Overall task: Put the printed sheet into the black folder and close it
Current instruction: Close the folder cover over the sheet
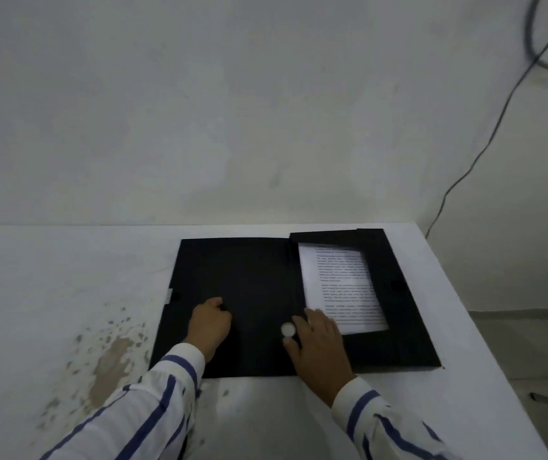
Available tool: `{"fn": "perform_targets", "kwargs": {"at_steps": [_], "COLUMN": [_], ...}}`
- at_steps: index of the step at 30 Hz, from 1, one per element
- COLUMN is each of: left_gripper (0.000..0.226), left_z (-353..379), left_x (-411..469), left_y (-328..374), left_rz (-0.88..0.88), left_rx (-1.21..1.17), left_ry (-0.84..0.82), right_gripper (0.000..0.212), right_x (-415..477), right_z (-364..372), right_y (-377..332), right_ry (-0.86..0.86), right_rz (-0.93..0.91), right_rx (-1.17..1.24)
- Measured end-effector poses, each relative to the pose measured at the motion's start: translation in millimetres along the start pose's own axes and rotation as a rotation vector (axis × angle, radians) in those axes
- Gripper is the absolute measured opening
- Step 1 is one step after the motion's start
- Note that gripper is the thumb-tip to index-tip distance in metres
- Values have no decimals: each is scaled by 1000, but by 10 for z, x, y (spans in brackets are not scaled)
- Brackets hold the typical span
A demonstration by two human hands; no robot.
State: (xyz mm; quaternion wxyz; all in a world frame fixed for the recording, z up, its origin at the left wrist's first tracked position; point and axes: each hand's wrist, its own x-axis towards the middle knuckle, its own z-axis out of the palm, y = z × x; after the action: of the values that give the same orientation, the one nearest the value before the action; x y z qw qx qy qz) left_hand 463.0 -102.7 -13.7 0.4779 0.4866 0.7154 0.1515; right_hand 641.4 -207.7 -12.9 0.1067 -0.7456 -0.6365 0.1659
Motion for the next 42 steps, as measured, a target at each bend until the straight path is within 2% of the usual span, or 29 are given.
{"fn": "perform_targets", "kwargs": {"at_steps": [2, 5, 9, 12, 16, 20, 25, 29, 34, 38, 42], "left_gripper": [53, 54, 36, 28, 32, 15, 19, 26, 20, 25, 33], "left_z": [-215, -465, -663, -690, -709, -826, -981, -1162, -1143, -845, -318], "left_x": [59, 112, 162, 201, 266, 326, 288, 113, -264, -616, -954], "left_y": [-193, -409, -537, -536, -500, -438, -334, -137, 255, 600, 894], "left_rz": [-27, -80, -118, -122, -122, -157, -156, -10, 219, 452, 651], "left_rx": [68, 168, 236, 217, 95, -130, -333, -333, -477, -468, -356], "left_ry": [90, 174, 188, 155, 115, 66, 1, 5, -39, -106, -185], "right_gripper": [51, 54, 61, 62, 62, 62, 61, 57, 50, 40, 37], "right_x": [64, 120, 139, 152, 151, 149, 160, 182, 222, 162, 30], "right_z": [111, 297, 502, 567, 598, 616, 597, 494, -40, -721, -1318], "right_y": [-284, -608, -812, -861, -883, -889, -920, -1058, -1367, -1410, -973], "right_ry": [-83, -196, -283, -287, -274, -270, -256, -161, -25, 141, 181], "right_rz": [-92, -156, -125, -87, -59, -37, -11, -12, -72, -100, -33], "right_rx": [-8, -54, -135, -147, -136, -112, -50, 75, 419, 661, 801]}}
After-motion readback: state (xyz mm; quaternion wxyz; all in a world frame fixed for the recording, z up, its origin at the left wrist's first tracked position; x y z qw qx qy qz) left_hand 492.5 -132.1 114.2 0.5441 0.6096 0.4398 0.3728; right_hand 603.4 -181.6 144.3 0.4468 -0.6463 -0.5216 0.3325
